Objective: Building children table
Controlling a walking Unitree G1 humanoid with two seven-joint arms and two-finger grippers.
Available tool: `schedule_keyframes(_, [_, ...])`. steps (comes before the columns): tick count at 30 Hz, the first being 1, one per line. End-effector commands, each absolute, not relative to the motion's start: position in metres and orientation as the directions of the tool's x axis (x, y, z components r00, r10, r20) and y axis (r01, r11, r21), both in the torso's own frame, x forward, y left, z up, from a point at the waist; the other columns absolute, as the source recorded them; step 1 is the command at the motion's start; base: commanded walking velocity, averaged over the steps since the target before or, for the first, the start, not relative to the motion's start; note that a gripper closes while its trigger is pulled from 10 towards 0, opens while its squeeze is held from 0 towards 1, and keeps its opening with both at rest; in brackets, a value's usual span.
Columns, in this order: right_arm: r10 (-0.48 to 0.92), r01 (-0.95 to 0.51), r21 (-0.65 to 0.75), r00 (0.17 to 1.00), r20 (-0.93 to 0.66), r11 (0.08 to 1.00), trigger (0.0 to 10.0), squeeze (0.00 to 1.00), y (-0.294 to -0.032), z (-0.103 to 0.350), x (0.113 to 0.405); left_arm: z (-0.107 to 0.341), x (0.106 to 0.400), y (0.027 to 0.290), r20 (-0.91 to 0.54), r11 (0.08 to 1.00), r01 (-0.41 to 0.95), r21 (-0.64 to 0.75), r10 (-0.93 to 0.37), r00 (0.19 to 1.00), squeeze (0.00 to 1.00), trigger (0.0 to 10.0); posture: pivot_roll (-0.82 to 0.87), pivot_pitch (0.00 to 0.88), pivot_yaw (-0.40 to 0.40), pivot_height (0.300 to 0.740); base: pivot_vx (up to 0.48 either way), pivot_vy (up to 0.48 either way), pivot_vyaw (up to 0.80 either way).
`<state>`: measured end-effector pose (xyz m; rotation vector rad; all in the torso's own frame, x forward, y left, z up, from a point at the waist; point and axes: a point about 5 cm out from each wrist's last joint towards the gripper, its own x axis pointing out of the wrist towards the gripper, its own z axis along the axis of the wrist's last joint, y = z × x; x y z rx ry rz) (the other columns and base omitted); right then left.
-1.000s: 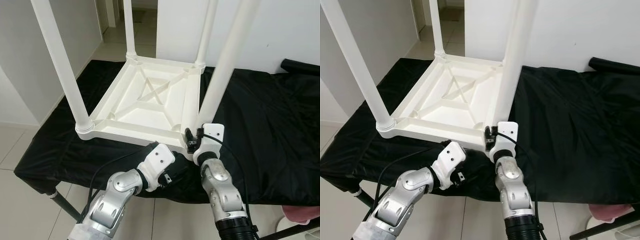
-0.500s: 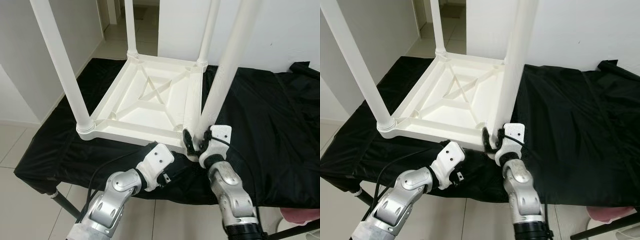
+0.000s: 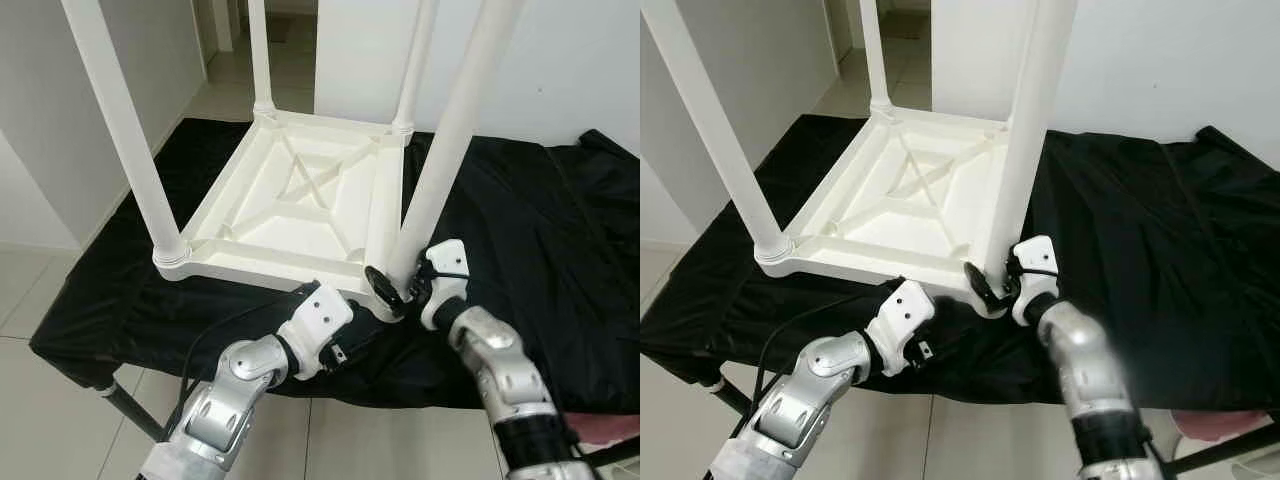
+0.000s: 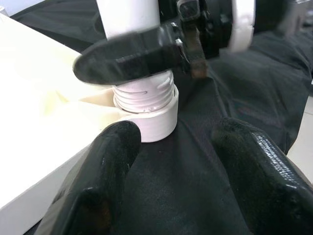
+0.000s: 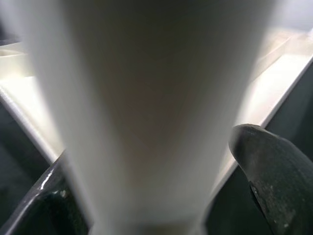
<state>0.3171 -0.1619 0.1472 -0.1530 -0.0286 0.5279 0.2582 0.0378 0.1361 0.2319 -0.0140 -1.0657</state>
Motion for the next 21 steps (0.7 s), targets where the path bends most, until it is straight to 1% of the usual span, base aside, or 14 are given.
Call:
schedule_keyframes(1, [0.544,-0.542,-0.174,0.838,-0.039,0.822,10.0,0.0,-0.158,0.143,0.319,0.134,0.262,0.04,-0.101,0.505,0.84,0.198,-0.842,0.53,0.0,10.0,0.0,0.018,0.013,0.74,0.0,0.0,0.0])
schedule_keyframes(2, [0.544,-0.542,-0.174,0.838,-0.039,0.822,10.0,0.0,-0.158,0.143,0.319,0.134,0.262,0.04,-0.101,0.505,0.84,0.198,-0.842,0.53,0.0,10.0,0.0,0.018,0.013,0.74,0.0,0.0,0.0])
schedule_keyframes(3, [0.572,-0.572,-0.183,0.818,-0.056,0.8,2.6,0.0,-0.157,0.141,0.318,0.134,0.262,0.041,-0.1,0.508,0.838,0.2,-0.84,0.533,0.0,10.0,0.0,0.018,0.013,0.74,0.0,0.0,0.0])
schedule_keyframes(4, [0.59,-0.591,-0.186,0.805,-0.07,0.785,0.6,0.0,-0.156,0.139,0.317,0.135,0.262,0.041,-0.1,0.51,0.837,0.201,-0.839,0.535,0.0,10.0,0.0,0.018,0.013,0.74,0.0,0.0,0.0])
schedule_keyframes(5, [0.611,-0.616,-0.187,0.787,-0.086,0.766,0.0,0.0,-0.156,0.136,0.315,0.135,0.262,0.042,-0.1,0.512,0.835,0.202,-0.837,0.538,0.0,10.0,0.01,0.019,0.01,0.74,0.0,0.0,0.0])
schedule_keyframes(10, [0.63,-0.636,-0.184,0.77,-0.097,0.749,0.0,0.0,-0.157,0.132,0.312,0.134,0.261,0.042,-0.101,0.513,0.834,0.202,-0.836,0.539,0.0,10.0,0.01,0.021,0.011,0.74,0.0,0.0,0.0])
schedule_keyframes(17, [0.622,-0.631,-0.161,0.776,-0.106,0.759,0.0,0.0,-0.161,0.127,0.31,0.134,0.26,0.042,-0.101,0.509,0.837,0.2,-0.839,0.535,0.0,10.0,0.0,0.027,0.014,0.74,0.0,0.0,0.0])
schedule_keyframes(18, [0.617,-0.625,-0.149,0.78,-0.104,0.766,10.0,0.0,-0.162,0.126,0.309,0.134,0.26,0.041,-0.102,0.507,0.839,0.199,-0.84,0.532,0.0,10.0,0.0,0.029,0.016,0.74,0.0,0.0,0.0])
schedule_keyframes(19, [0.597,-0.605,-0.131,0.796,-0.099,0.785,10.0,0.0,-0.163,0.126,0.308,0.133,0.26,0.041,-0.103,0.506,0.84,0.198,-0.841,0.531,0.0,10.0,0.0,0.03,0.017,0.74,0.0,0.0,0.0])
schedule_keyframes(20, [0.597,-0.605,-0.131,0.796,-0.099,0.785,10.0,0.0,-0.163,0.126,0.308,0.133,0.26,0.041,-0.103,0.506,0.84,0.198,-0.841,0.531,0.0,10.0,0.0,0.03,0.017,0.74,0.0,0.0,0.0])
schedule_keyframes(21, [0.569,-0.577,-0.12,0.817,-0.093,0.808,10.0,0.0,-0.165,0.126,0.308,0.133,0.26,0.041,-0.104,0.504,0.84,0.198,-0.842,0.53,0.0,10.0,-0.01,0.031,0.018,0.74,0.0,0.0,0.0])
